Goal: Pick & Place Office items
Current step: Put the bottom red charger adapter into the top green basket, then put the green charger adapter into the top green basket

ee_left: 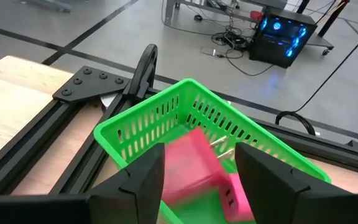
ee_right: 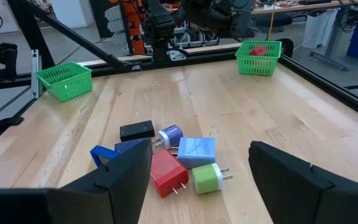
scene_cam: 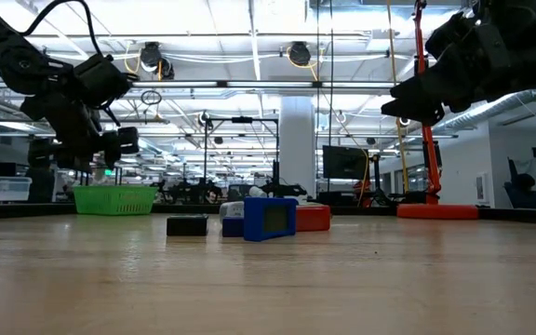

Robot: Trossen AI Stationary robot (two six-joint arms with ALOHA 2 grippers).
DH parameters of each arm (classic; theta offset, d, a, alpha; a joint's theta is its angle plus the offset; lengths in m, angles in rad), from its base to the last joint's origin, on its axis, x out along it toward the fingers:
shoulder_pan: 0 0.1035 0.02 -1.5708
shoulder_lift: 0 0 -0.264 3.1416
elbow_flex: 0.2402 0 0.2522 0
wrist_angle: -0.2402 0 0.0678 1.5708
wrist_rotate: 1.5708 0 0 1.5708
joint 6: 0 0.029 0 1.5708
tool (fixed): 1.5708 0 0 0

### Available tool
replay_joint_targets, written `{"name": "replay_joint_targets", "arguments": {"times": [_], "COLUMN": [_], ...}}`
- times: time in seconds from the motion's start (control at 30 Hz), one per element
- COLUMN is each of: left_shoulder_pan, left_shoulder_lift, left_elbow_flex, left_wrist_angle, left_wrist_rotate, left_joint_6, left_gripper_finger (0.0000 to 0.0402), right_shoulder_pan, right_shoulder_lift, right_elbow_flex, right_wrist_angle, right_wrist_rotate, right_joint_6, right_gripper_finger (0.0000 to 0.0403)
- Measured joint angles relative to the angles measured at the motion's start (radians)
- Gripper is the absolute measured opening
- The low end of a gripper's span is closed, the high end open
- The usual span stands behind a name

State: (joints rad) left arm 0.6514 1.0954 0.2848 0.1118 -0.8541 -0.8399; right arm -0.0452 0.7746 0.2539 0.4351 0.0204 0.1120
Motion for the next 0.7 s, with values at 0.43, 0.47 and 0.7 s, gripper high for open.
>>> {"name": "replay_joint_targets", "arguments": {"times": [0.43, 0.47, 0.7], "left_shoulder_pan": [-0.069, -0.08, -0.181], "left_shoulder_lift": [-0.155, -0.177, -0.275], "left_elbow_flex": [0.0, 0.0, 0.0], "left_wrist_angle": [0.219, 0.225, 0.263], "left_wrist_rotate": [0.339, 0.361, 0.547], "left_joint_6": [0.285, 0.283, 0.304], "left_gripper_finger": [0.0223, 0.0223, 0.0223], "right_shoulder_pan": [0.0, 0.0, 0.0], "right_shoulder_lift": [0.0, 0.0, 0.0], "right_elbow_flex": [0.0, 0.0, 0.0], "right_wrist_angle": [0.01, 0.012, 0.012], "right_wrist_rotate": [0.022, 0.034, 0.058], "right_joint_6": [-0.01, -0.021, -0.067], "right_gripper_finger": [0.0256, 0.0256, 0.0256]}}
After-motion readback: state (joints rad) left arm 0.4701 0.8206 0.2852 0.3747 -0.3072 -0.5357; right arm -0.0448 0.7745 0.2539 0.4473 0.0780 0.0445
